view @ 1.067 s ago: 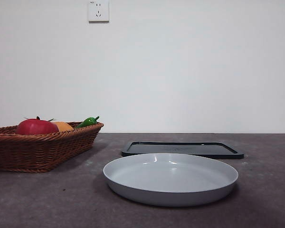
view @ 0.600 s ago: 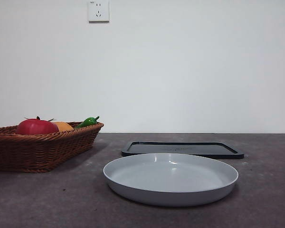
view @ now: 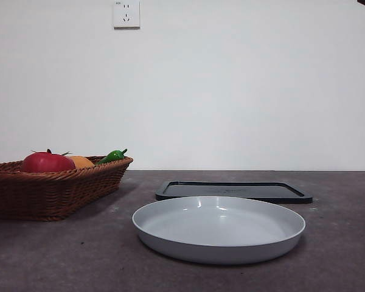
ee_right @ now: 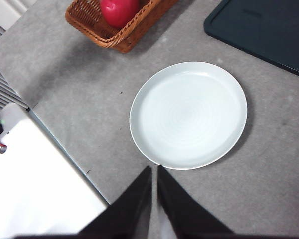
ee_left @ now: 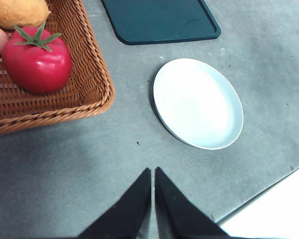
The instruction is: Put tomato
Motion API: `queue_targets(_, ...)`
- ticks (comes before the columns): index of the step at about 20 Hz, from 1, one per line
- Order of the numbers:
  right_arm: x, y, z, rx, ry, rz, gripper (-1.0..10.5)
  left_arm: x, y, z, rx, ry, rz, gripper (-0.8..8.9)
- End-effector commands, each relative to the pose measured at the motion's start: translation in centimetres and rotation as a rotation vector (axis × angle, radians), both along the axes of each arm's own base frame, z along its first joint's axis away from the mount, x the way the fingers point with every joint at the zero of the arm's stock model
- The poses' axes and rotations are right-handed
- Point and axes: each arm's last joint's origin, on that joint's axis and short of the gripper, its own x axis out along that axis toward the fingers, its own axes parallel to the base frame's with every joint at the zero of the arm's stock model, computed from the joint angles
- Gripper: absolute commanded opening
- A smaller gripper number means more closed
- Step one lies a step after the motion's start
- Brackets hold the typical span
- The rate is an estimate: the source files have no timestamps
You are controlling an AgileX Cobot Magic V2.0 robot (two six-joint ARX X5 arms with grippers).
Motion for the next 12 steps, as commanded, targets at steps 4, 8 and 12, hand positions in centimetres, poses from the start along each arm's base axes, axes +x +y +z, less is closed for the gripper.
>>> queue_targets(4, 0.12, 0.11, 0.53, 0.001, -0.026, 0.012, 1.9, 0.03, -0.04, 0.56, 0.007, -0.03, -0.017, 2.85)
queue_targets(8, 0.15, 0.11, 0.55, 0.002, -0.029, 0.011, 4.1, 0.09, -0.04, 0.62, 0.005, -0.037, -0.015, 4.83)
queue_targets(12, 0.19, 0.13, 0.6, 0.005, -0.033, 0.01, 4.2, 0.81, -0.01, 0.84, 0.029, -0.077, 0.021, 5.01)
